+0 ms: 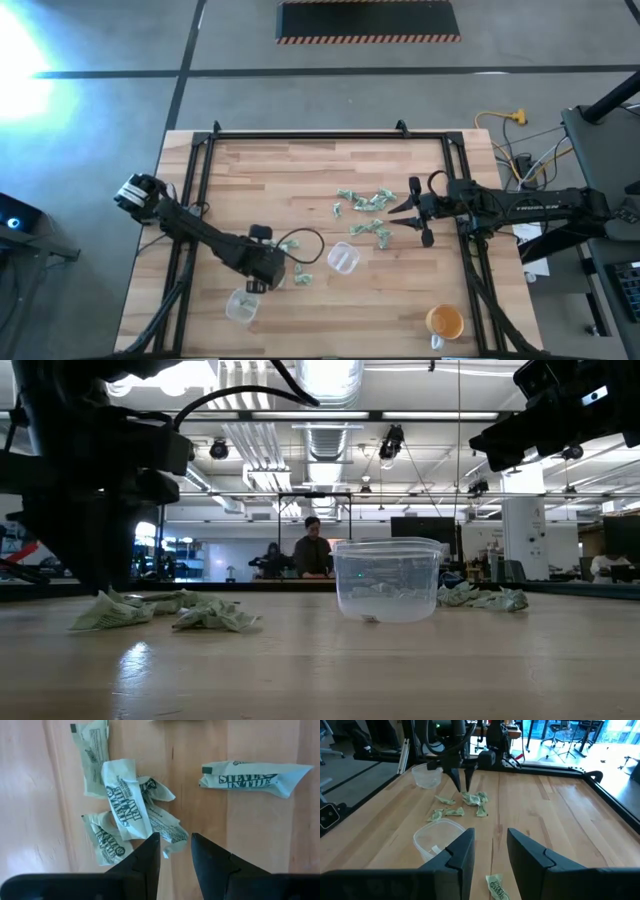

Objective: Pick and place items into bin
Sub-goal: Put the light green packet into the bottom transparent bin

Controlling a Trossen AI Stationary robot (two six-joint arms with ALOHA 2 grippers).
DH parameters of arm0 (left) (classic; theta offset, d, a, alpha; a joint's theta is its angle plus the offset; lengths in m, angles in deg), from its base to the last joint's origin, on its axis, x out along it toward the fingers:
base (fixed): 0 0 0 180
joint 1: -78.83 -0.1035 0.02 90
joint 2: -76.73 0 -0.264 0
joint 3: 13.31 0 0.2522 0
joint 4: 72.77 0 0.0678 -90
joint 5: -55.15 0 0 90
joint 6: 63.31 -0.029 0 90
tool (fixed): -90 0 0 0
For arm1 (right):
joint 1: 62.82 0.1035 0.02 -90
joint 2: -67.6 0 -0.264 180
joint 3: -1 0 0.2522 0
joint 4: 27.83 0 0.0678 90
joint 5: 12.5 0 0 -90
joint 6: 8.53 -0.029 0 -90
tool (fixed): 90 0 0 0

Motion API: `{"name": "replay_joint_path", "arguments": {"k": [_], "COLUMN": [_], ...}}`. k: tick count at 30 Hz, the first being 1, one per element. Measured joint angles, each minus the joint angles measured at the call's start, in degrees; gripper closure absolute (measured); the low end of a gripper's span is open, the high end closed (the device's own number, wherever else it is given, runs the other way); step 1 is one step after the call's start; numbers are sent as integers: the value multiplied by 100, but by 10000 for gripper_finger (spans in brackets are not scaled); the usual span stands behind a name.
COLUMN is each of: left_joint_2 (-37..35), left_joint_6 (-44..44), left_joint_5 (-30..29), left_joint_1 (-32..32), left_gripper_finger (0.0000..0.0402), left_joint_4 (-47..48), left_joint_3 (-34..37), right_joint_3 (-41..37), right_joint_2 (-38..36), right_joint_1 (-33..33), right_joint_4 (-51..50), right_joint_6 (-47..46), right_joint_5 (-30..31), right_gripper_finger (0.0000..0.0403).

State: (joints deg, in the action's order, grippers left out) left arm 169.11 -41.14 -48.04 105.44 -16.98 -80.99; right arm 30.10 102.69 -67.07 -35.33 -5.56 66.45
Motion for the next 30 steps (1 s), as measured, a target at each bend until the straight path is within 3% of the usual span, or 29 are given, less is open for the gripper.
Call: {"name": "replay_joint_path", "arguments": {"k": [7, 11, 15, 18, 27, 30], "left_joint_2": [6, 6, 6, 5, -255, -336], "left_joint_6": [-41, -19, -15, -11, 40, 96], "left_joint_5": [-14, -42, -42, -57, -69, -93], "left_joint_1": [-39, -41, -41, -41, -41, -41], "left_gripper_finger": [310, 337, 386, 396, 401, 401], "left_joint_4": [-273, -279, -290, -295, -309, -319], "left_joint_3": [192, 267, 276, 268, 255, 254], "right_joint_3": [-38, -48, -13, 50, 476, 678], "right_joint_2": [0, 0, -9, 97, 1245, 1805], "right_joint_1": [0, 0, 0, 0, 0, -2], "right_joint_4": [-5, -5, -310, -740, -1259, -1491], "right_joint_6": [-25, 41, 91, 152, 133, 23], "right_joint_5": [0, 50, 515, 963, 1327, 1752], "right_gripper_finger": [298, 298, 298, 298, 298, 298]}}
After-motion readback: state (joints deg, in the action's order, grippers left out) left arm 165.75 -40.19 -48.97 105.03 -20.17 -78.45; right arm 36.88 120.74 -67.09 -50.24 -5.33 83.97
